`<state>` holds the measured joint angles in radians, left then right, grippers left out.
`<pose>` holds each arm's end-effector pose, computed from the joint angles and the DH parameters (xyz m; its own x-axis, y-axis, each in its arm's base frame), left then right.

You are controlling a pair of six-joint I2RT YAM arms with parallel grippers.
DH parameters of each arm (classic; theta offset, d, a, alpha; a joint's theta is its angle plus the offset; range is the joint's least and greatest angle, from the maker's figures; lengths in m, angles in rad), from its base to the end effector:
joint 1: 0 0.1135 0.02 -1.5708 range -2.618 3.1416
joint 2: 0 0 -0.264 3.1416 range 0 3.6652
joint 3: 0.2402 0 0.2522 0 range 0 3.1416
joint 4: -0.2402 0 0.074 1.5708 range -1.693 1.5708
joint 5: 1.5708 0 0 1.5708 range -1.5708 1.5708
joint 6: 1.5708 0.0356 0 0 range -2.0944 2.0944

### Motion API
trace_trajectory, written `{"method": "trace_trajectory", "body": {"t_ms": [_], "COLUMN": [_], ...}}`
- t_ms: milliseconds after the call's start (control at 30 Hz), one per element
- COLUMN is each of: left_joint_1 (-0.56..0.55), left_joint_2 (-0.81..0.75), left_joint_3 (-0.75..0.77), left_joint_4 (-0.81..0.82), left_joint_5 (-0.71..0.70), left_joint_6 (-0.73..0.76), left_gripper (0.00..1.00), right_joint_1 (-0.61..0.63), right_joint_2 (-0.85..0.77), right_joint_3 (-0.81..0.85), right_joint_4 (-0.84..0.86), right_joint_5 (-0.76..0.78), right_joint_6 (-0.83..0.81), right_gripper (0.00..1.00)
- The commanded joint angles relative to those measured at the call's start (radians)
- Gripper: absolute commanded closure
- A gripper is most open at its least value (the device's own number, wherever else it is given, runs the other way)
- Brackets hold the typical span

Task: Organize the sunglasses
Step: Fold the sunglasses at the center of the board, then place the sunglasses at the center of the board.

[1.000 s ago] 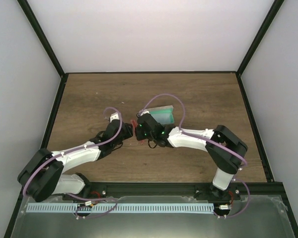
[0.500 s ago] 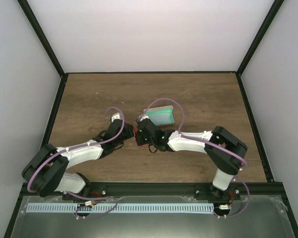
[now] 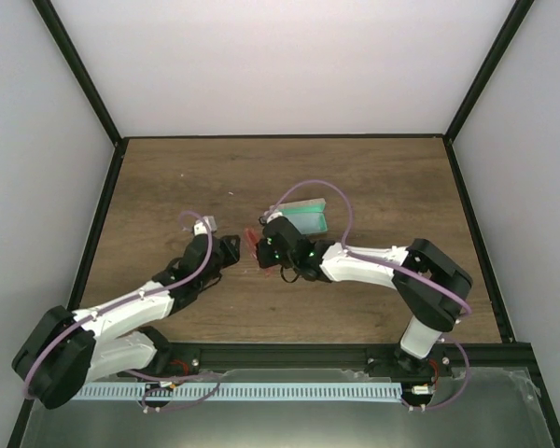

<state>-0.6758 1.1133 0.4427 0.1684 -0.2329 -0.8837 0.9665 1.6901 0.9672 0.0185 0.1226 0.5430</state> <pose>0.1829 -0.1361 0.1928 -0.5867 -0.4937 -0.6419 -0.0044 0.7946 -0.6072 0.2071 0.2922 0.1878 -0.7097 -0.1252 -0.6933 -0.4638 0.8238 0.3259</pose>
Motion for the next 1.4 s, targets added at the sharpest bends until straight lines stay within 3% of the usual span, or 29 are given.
{"method": "trace_trajectory", "body": {"t_ms": [0,167,367,900,1100,1367], "left_joint_1": [0.004,0.002,0.002,0.002,0.004,0.006], "left_joint_2": [-0.026,-0.04,-0.021,0.215,0.042,-0.325], "left_joint_3": [-0.117,-0.177,-0.137,0.002,-0.062,-0.194], "left_joint_4": [0.098,0.152,0.126,0.154,-0.003,-0.263], "left_joint_5": [0.083,0.12,0.111,0.13,-0.031,-0.196], "left_joint_6": [-0.015,-0.046,-0.033,-0.021,-0.005,-0.038], "left_gripper": [0.72,0.74,0.74,0.75,0.74,0.72], "right_joint_1": [-0.025,-0.029,-0.029,-0.019,-0.045,-0.064], "right_joint_2": [-0.053,-0.063,-0.056,-0.084,-0.045,0.06], "right_joint_3": [0.017,0.02,0.01,-0.036,-0.047,-0.042], "right_joint_4": [0.045,0.051,0.062,0.061,0.108,0.169], "right_joint_5": [-0.042,-0.082,-0.116,-0.117,-0.191,-0.288], "right_joint_6": [0.007,0.011,0.026,0.014,0.039,0.064], "right_gripper": [0.95,0.95,0.95,0.94,0.92,0.9]}}
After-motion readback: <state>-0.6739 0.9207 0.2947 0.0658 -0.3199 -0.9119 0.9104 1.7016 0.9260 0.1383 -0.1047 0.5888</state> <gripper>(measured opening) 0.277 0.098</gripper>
